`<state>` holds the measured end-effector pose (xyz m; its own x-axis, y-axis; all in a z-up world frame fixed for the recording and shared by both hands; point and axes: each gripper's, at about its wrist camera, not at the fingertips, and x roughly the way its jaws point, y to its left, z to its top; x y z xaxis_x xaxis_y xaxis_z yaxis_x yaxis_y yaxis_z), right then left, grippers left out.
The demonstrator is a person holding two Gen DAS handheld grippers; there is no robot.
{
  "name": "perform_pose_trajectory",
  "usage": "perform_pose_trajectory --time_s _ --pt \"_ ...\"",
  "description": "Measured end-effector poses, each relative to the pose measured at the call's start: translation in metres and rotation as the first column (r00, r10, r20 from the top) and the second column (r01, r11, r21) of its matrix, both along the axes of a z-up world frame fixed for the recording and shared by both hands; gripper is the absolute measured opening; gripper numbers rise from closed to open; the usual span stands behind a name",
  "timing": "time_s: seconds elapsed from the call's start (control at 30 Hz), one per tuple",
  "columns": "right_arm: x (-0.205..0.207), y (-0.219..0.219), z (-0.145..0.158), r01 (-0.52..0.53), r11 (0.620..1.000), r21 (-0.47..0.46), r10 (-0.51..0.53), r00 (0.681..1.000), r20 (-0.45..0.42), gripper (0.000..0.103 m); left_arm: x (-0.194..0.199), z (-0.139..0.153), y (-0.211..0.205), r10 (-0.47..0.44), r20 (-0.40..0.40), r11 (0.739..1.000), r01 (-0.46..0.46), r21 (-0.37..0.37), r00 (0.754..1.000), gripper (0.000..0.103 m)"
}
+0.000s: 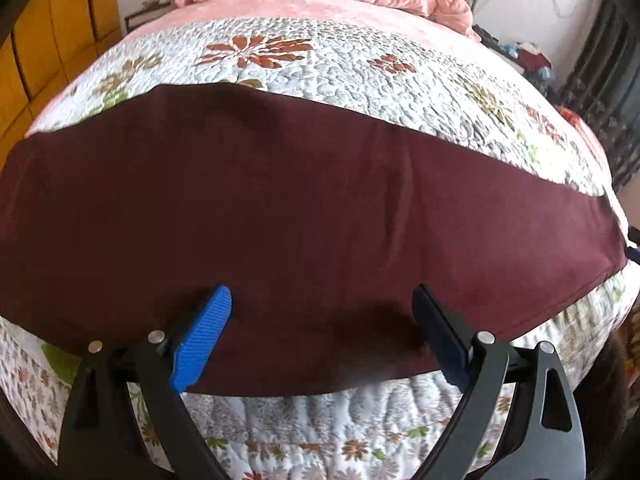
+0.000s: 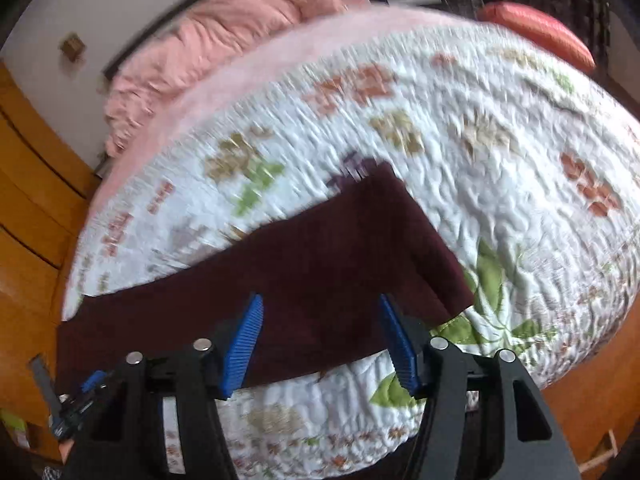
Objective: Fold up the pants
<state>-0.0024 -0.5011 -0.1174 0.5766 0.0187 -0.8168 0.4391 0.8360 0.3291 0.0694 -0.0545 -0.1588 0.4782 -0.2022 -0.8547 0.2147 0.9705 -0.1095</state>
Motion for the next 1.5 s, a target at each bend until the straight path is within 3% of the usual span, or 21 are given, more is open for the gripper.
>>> perform_pose_trajectory --time_s 0.1,0.27,0.37,0.53,0.6,0.7,0.77,0.9,0.97,1.17,1.23,1.27,1.3,1.33,1.5 --pt "0.012 -0.015 -0.036 0.01 0.999 0.038 -0.007 0.996 -0.093 0.054 0.0 -0.004 0.001 -0.011 -0.007 1.0 0.011 0.002 1.0 0.091" --pt "0.015 -0.003 -0.031 -0.025 0.999 -0.031 0.021 0.993 -0.119 0.054 0.006 0.001 0.008 0.007 -0.038 0.998 -0.009 -0.057 0.999 0.091" --pt "0.009 0.012 -0.004 -0.027 0.999 -0.027 0.026 0.999 -0.047 0.058 0.005 0.023 0.028 0.053 -0.045 0.988 -0.059 -0.14 0.998 0.091" --pt "0.021 0.087 0.023 -0.236 0.971 0.045 0.233 0.97 0.066 0.063 -0.003 0.059 0.095 0.162 -0.068 0.96 -0.173 -0.22 0.984 0.091" --pt "0.037 0.131 0.02 -0.347 0.933 0.093 0.34 0.937 0.083 0.064 -0.008 0.059 0.127 0.214 -0.13 0.936 -0.241 -0.256 0.968 0.091" --pt "0.058 0.182 0.005 -0.452 0.882 0.131 0.446 0.892 0.075 0.063 -0.016 0.045 0.176 0.301 -0.255 0.874 -0.372 -0.311 0.919 0.09" --pt "0.074 0.213 -0.012 -0.499 0.853 0.155 0.497 0.866 0.052 0.063 -0.019 0.038 0.192 0.333 -0.282 0.85 -0.416 -0.323 0.9 0.09" --pt "0.091 0.236 -0.057 -0.485 0.857 0.171 0.505 0.858 -0.095 0.064 -0.018 0.022 0.218 0.375 -0.347 0.777 -0.496 -0.388 0.859 0.09" --pt "0.09 0.238 -0.058 -0.494 0.856 0.152 0.508 0.858 -0.078 0.065 -0.013 0.015 0.227 0.381 -0.381 0.732 -0.527 -0.431 0.842 0.085" --pt "0.092 0.234 -0.06 -0.493 0.851 0.179 0.511 0.857 -0.068 0.065 0.001 -0.005 0.246 0.425 -0.452 0.641 -0.613 -0.461 0.784 0.075" --pt "0.092 0.237 -0.061 -0.502 0.848 0.168 0.518 0.852 -0.071 0.067 0.003 -0.005 0.247 0.437 -0.45 0.644 -0.62 -0.448 0.779 0.058" --pt "0.091 0.238 -0.059 -0.506 0.847 0.163 0.521 0.85 -0.07 0.069 0.003 -0.004 0.248 0.447 -0.441 0.653 -0.621 -0.434 0.778 0.051" --pt "0.091 0.242 -0.059 -0.513 0.845 0.153 0.527 0.847 -0.07 0.071 0.003 -0.002 0.248 0.457 -0.431 0.663 -0.621 -0.418 0.778 0.035" --pt "0.092 0.244 -0.059 -0.518 0.843 0.142 0.531 0.844 -0.073 0.071 0.003 0.0 0.249 0.466 -0.418 0.675 -0.619 -0.402 0.78 0.029" --pt "0.088 0.249 -0.057 -0.535 0.838 0.105 0.544 0.835 -0.083 0.073 -0.006 0.014 0.246 0.49 -0.363 0.683 -0.608 -0.406 0.792 0.02"
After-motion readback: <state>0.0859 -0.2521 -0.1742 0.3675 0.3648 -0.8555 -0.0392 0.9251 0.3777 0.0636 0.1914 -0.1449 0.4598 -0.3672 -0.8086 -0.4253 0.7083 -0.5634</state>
